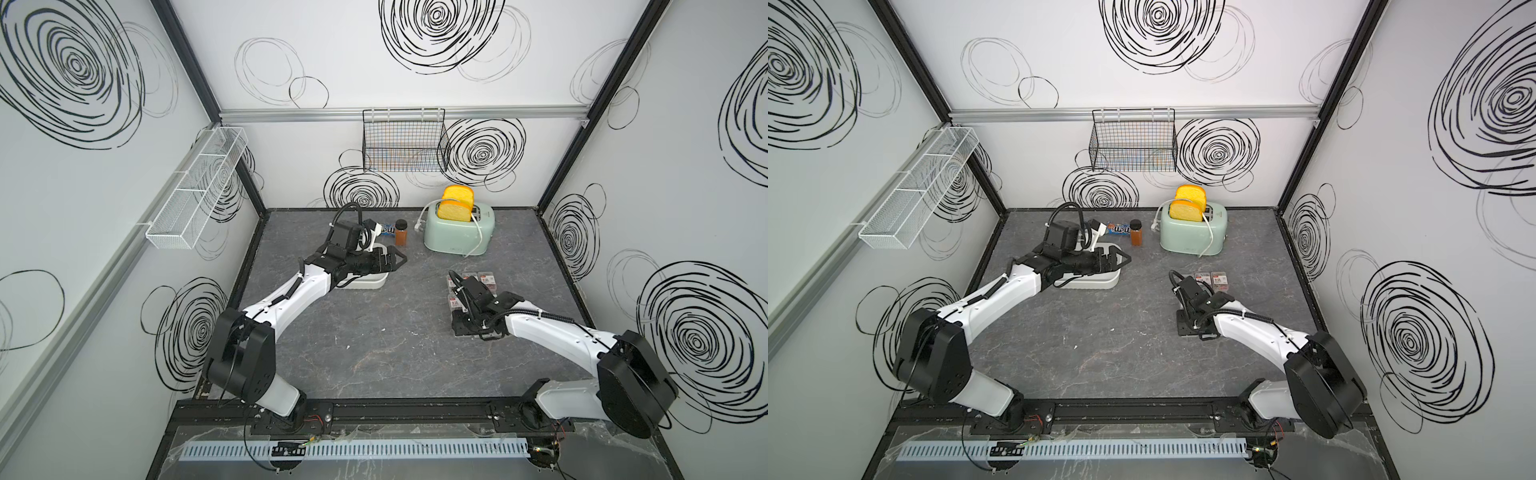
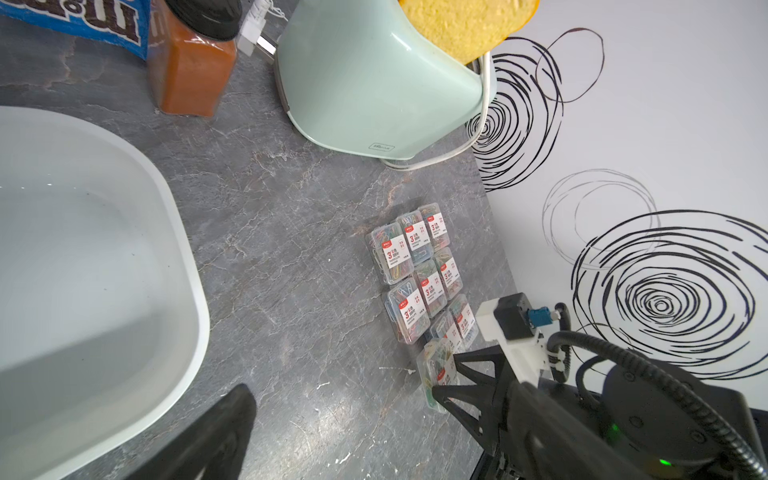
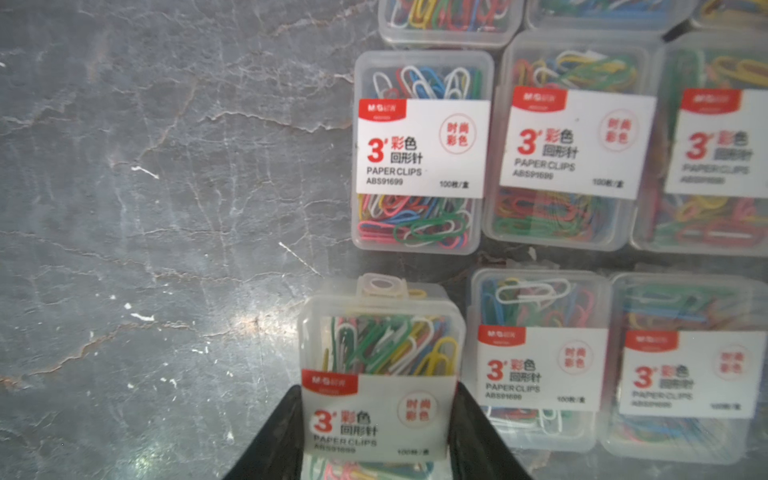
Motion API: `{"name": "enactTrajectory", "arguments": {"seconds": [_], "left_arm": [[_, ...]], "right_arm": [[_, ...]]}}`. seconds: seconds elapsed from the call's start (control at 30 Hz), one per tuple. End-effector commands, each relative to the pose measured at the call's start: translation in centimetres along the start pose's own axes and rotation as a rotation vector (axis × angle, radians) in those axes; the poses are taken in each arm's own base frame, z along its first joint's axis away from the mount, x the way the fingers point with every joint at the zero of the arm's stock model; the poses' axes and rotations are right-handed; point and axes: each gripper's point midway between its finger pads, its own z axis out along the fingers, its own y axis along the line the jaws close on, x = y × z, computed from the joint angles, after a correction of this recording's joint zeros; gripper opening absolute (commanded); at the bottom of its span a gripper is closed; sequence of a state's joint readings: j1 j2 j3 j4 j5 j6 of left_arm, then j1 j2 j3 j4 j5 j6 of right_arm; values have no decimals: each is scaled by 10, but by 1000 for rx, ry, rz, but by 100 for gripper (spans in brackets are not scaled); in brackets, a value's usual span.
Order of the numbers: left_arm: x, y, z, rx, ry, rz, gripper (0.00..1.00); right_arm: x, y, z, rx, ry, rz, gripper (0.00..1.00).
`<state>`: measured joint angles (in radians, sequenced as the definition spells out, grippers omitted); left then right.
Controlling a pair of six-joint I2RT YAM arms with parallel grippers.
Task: Take the paper clips out of the storage box
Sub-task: Place the boxed paper clips at the center of the board.
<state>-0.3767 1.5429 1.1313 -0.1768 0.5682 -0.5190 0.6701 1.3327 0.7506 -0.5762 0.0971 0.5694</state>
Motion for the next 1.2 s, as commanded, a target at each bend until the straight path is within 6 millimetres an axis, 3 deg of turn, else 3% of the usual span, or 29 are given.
{"name": "enactTrajectory", "arguments": {"seconds": [0.0, 0.3, 0.73, 1.17], "left_arm": [[-5, -9, -5, 33, -28, 44, 100], [-4, -9, -5, 33, -30, 40, 99], [-4, -9, -4, 37, -26, 41, 99], [-4, -7, -6, 36, -29, 38, 99]], "right_arm": [[2, -7, 3, 40, -4, 15, 35], [-1, -6, 7, 50, 0, 6, 40], [-9, -4, 7, 62, -15, 1, 58], [-16, 0, 2, 52, -32, -2, 65]]}}
